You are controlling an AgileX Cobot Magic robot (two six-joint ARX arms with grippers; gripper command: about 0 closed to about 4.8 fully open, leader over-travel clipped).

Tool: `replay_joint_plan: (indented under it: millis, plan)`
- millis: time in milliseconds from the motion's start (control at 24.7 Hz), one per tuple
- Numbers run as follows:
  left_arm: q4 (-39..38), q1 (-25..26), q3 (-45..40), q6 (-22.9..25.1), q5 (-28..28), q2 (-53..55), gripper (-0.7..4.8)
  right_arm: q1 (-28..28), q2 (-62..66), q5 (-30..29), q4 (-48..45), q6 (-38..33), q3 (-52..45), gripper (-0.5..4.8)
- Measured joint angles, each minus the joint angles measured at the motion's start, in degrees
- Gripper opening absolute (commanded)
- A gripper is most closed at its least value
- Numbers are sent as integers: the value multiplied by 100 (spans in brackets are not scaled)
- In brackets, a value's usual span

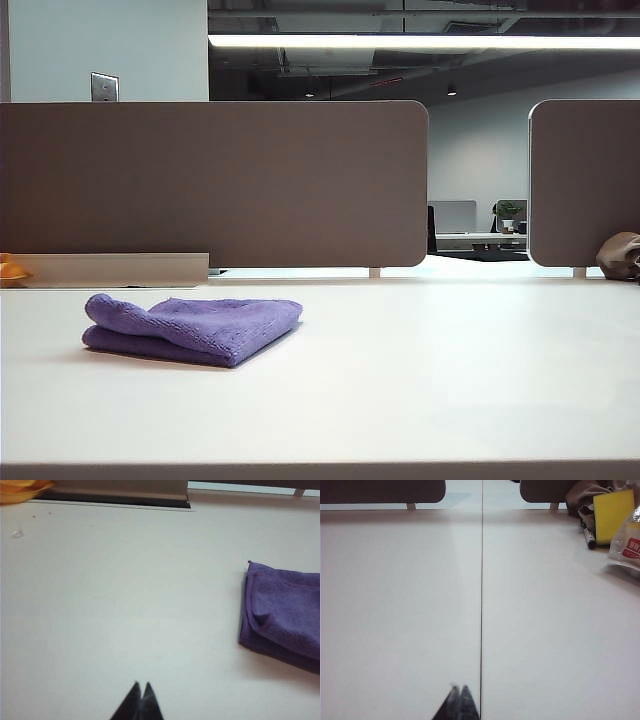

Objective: Fold the bottom of the cloth upward, then fold it vertically to form a square shape.

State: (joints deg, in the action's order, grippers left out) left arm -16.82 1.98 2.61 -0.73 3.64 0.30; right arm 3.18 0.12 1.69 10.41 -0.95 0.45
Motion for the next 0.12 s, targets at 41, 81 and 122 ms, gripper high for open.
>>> replay_joint_plan:
  millis: [41, 81, 122]
  plan:
    - [-2, 0, 0, 0, 0, -2, -5, 0, 0, 0, 0, 0, 0, 4]
    - [-2, 0, 0, 0, 0, -2, -5, 0, 0, 0, 2, 0, 0, 4]
    - [-2, 0, 0, 0, 2, -2, -5, 0, 0, 0, 0, 0, 0, 4]
